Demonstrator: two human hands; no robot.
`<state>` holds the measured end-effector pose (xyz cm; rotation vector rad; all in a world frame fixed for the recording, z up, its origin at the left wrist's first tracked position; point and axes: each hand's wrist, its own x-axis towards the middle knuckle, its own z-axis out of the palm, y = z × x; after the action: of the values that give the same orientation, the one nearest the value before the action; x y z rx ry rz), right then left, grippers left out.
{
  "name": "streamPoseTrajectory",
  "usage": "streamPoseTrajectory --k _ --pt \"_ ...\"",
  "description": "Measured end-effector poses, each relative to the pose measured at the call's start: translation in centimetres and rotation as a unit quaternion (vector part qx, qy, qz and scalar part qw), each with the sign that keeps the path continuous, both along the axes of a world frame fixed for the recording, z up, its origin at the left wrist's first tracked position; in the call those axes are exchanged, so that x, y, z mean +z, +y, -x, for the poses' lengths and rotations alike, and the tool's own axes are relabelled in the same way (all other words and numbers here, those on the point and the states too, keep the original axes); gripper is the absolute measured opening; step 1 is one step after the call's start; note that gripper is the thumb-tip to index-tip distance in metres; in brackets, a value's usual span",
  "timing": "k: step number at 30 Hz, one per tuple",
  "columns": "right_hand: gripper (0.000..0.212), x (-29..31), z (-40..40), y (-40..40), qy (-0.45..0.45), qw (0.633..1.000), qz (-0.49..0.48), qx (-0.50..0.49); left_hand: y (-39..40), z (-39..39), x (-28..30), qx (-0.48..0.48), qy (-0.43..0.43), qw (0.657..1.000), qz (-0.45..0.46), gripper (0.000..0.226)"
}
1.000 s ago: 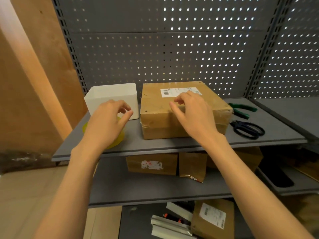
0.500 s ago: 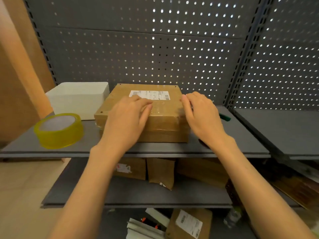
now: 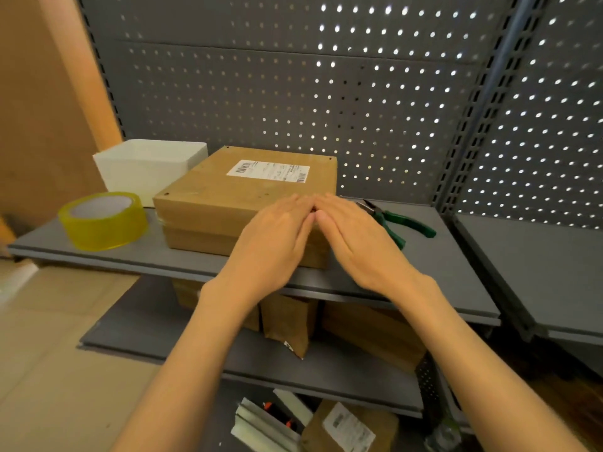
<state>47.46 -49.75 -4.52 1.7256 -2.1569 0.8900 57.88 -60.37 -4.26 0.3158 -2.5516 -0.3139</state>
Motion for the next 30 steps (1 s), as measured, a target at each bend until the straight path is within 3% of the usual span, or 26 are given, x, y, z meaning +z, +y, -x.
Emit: streamPoseTrajectory --k 4,13,18,21,30 --pt "0.060 -0.2 1.0 -0.3 -0.017 0.998 -0.048 -0.041 0.0 -0.1 -0.7 0.005 -0.018 1.000 -0.003 0.056" --pt "0.040 0.8 3.2 -1.4 0.000 0.994 -0.087 -0.073 -0.1 0.1 0.5 0.028 -0.015 0.999 -0.041 0.037" --pt "0.045 0.6 3.2 -0.8 -0.058 0.997 -0.038 -0.024 -1.2 1.2 0.9 0.012 -0.028 1.000 -0.005 0.037" --pt "0.044 -0.4 2.8 -0.6 -0.090 0.994 -0.059 -0.001 -1.9 1.9 0.4 0.002 -0.036 0.999 0.030 0.045" --pt "0.046 -0.8 2.5 -0.8 -0.132 0.990 -0.046 -0.016 -2.3 3.0 0.9 0.046 -0.100 0.991 0.081 0.062"
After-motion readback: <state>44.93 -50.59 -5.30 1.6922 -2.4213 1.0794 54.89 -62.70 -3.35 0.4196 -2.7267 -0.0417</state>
